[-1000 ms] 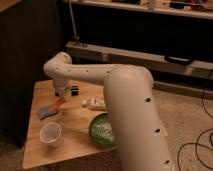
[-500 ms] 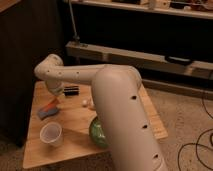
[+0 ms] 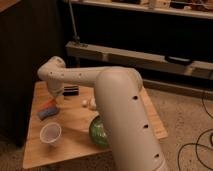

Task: Place the pepper on the white sponge

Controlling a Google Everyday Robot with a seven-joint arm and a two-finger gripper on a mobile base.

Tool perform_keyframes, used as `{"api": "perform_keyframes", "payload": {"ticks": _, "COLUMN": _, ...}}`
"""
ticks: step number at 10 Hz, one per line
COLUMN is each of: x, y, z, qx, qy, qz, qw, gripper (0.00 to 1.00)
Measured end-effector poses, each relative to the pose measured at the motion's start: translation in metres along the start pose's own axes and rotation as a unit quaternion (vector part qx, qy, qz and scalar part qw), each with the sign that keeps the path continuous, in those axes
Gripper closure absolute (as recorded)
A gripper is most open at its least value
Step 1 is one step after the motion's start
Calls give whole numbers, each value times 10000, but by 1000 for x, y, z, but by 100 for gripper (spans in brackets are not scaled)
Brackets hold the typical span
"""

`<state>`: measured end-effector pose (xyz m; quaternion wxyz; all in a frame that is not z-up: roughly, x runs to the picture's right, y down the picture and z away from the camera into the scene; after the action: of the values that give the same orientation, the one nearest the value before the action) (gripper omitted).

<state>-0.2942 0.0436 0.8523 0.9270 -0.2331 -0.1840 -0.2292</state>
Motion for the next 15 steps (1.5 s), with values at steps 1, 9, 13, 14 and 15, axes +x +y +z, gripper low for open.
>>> {"api": "perform_keyframes", "payload": {"ticks": 1, "x": 1, "y": -2, "z": 3, "qx": 35, "qy": -10, "qz": 74, "qw": 10000, "gripper": 100}}
{"api": "perform_keyframes", "payload": {"ticks": 9, "x": -23, "y": -4, "z": 34, "qx": -307, "qy": -15, "qz": 119, "qw": 9995, "gripper": 100}}
{"api": "perform_keyframes", "payload": {"ticks": 13, "x": -36, "y": -1, "z": 41, "qx": -362, "qy": -116, "qz": 1, "qw": 9993, "gripper": 98}}
{"api": "perform_keyframes", "payload": {"ticks": 14, "x": -38, "y": 0, "z": 42, "qx": -377, "qy": -157, "qz": -44, "qw": 9992, "gripper": 89}}
{"api": "perform_keyframes", "payload": {"ticks": 15, "x": -39, "y": 1, "z": 44, "qx": -393, "qy": -191, "qz": -91, "qw": 9990, "gripper": 79}}
